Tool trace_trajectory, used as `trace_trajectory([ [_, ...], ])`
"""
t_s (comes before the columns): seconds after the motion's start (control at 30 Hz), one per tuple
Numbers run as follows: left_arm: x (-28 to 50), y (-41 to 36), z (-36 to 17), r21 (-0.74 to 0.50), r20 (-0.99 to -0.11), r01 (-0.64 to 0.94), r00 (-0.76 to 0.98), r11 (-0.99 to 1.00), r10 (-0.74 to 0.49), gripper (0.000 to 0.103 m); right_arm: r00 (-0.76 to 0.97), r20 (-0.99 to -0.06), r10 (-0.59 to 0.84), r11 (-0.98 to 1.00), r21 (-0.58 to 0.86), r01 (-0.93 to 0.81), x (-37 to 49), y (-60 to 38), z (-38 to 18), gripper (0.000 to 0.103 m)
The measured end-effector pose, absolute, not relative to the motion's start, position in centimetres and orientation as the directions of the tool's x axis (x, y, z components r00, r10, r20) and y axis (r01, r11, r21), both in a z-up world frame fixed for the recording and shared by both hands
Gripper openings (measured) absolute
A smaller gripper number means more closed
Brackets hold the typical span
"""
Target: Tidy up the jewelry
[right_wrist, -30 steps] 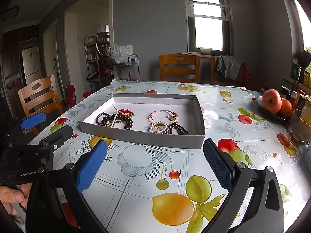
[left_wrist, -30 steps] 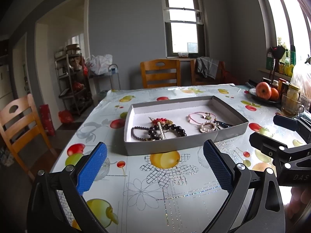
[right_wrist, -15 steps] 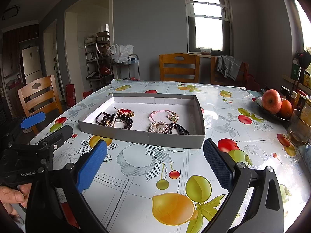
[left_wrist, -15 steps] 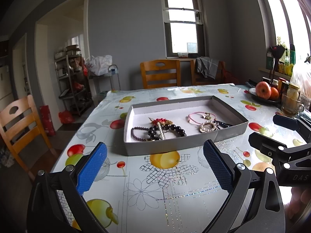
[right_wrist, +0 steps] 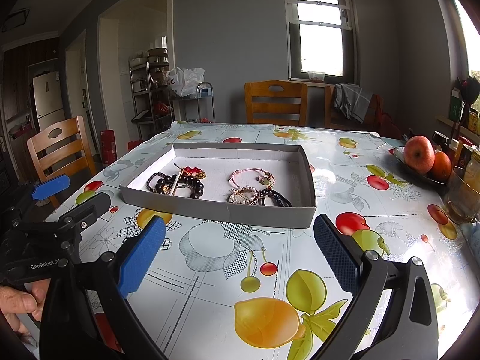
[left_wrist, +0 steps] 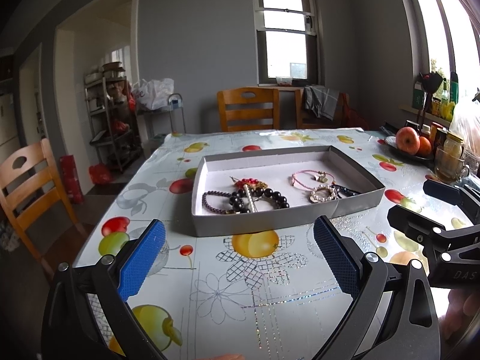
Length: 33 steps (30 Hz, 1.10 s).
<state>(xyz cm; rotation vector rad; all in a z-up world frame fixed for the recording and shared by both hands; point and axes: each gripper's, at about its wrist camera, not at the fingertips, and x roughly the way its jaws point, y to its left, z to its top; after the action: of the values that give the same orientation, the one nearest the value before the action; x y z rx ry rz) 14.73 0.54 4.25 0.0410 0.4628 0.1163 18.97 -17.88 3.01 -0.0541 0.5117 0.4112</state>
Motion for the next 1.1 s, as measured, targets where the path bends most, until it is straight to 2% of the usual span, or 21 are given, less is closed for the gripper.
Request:
trace_trajectory([
  [0.17, 15.1, 1.5, 3.9, 0.124, -0.492, -0.119, 0.855, 0.985, 0.165, 0.098, 0.781, -0.500, 0.374, 0.911, 0.040, -0.410, 18.9, -17.7, 2.9, 0.098],
  [0.33, 15.2, 4.3, 4.0, 0.116, -0.540, -0.127, 0.825, 0.985, 0.170, 0.098, 0.769, -0.525, 0.365, 0.907, 0.014, -0.421, 18.8, -17.6, 2.9, 0.098],
  [0.53, 17.1, 9.4, 1.9, 0.147, -0.675, -0.175, 0.701, 0.974, 0.228, 0.098, 0.750, -0.588, 0.304, 0.915, -0.037, -0.401, 19.5, -19.2, 2.3, 0.098],
  [0.67, 18.6, 12.3, -0.7, 0.096, -0.796, -0.185, 0.576, 0.978, 0.187, 0.099, 0.728, -0.643, 0.238, 0.926, -0.077, -0.370, 20.4, -21.6, 1.6, 0.098],
  [0.73, 18.7, 13.4, -0.9, 0.016, -0.813, -0.188, 0.569, 0.982, 0.122, 0.099, 0.718, -0.667, 0.200, 0.933, -0.094, -0.348, 21.1, -23.3, 1.0, 0.098],
  [0.8, 18.7, 13.5, -1.0, 0.036, -0.808, -0.200, 0.571, 0.979, 0.146, 0.099, 0.699, -0.696, 0.163, 0.941, -0.103, -0.322, 22.0, -25.2, 0.5, 0.098],
  [0.97, 19.8, 12.5, -1.2, 0.025, -0.807, -0.149, 0.581, 0.989, 0.108, 0.099, 0.641, -0.760, 0.110, 0.969, -0.062, -0.240, 25.0, -30.2, -0.8, 0.098],
  [1.1, 20.1, 11.7, -1.1, 0.029, -0.808, -0.119, 0.582, 0.993, 0.093, 0.099, 0.623, -0.777, 0.093, 0.979, -0.043, -0.199, 26.1, -32.2, -1.6, 0.098],
])
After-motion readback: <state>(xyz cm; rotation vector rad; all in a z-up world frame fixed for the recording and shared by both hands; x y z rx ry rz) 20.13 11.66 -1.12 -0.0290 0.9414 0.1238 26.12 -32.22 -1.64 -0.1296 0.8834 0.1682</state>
